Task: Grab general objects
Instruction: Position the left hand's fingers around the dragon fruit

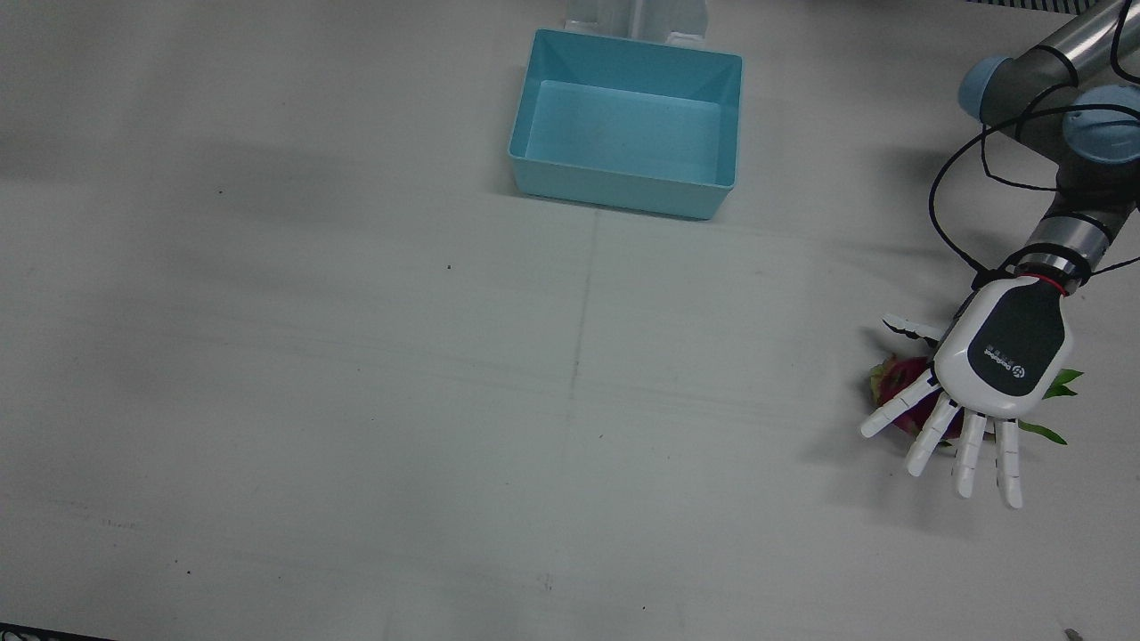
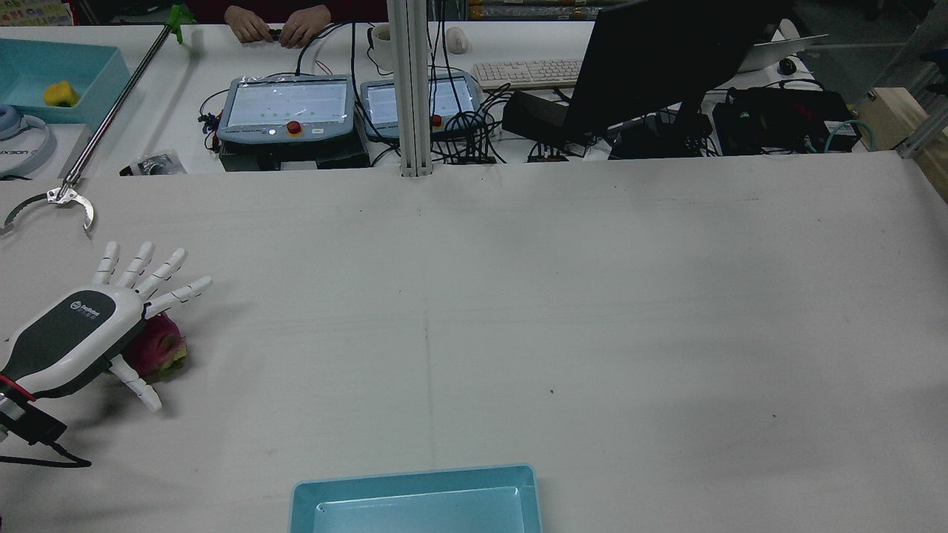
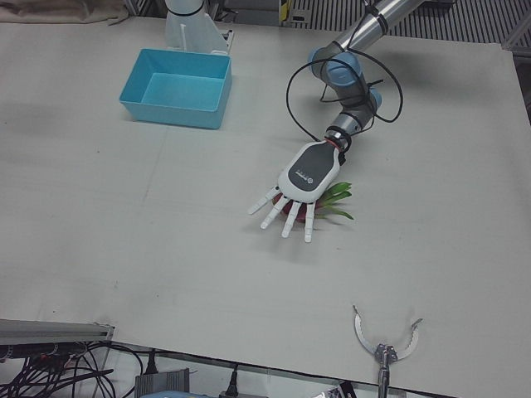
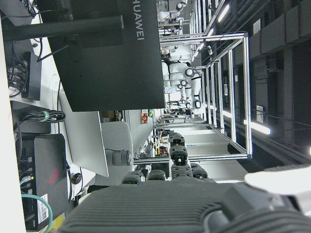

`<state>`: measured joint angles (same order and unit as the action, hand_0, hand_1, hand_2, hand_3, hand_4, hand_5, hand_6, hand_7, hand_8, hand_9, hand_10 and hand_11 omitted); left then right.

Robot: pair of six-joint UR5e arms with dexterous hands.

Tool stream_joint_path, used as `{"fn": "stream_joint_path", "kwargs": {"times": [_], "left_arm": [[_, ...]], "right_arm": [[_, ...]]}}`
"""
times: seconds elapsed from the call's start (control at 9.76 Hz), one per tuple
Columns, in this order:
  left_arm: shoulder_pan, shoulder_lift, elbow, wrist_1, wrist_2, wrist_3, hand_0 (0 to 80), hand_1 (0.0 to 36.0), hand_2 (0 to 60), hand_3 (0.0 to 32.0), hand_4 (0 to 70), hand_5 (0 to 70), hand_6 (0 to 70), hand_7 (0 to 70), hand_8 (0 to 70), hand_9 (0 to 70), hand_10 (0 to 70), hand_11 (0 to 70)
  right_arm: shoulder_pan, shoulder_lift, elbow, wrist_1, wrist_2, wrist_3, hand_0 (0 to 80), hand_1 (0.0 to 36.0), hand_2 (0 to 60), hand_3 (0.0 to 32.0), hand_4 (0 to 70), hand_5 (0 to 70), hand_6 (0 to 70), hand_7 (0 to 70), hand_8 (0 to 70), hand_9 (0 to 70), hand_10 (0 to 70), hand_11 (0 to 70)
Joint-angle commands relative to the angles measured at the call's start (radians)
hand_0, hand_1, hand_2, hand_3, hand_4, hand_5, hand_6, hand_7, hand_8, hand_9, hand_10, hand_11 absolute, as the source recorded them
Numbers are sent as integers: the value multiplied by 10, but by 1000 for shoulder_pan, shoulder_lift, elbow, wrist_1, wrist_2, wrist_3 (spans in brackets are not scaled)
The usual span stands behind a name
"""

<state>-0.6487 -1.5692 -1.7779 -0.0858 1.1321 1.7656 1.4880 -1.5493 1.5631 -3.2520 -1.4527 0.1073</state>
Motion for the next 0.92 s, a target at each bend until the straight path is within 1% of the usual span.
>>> {"fn": "stream_joint_path", "kwargs": {"times": [0.0,0.31,0.61,0.72,0.82], "left_arm": [[1,-12,41,-23,0,9,537,171,0,320,0,0,0,0,0,0,0,0],[1,-12,45,-26,0,11,517,150,0,320,0,0,0,0,0,0,0,0],[0,-12,48,-26,-2,12,513,140,0,320,0,0,0,0,0,0,0,0],[0,-12,48,-26,-5,12,513,133,0,320,0,1,0,18,0,0,0,0],[0,-12,49,-34,-12,14,507,118,0,258,16,30,0,119,17,9,20,38]], "right_arm": [[0,0,0,0,0,0,0,0,0,0,0,0,0,0,0,0,0,0],[0,0,0,0,0,0,0,0,0,0,0,0,0,0,0,0,0,0],[0,0,0,0,0,0,0,0,0,0,0,0,0,0,0,0,0,0],[0,0,0,0,0,0,0,0,0,0,0,0,0,0,0,0,0,0],[0,0,0,0,0,0,0,0,0,0,0,0,0,0,0,0,0,0]]}}
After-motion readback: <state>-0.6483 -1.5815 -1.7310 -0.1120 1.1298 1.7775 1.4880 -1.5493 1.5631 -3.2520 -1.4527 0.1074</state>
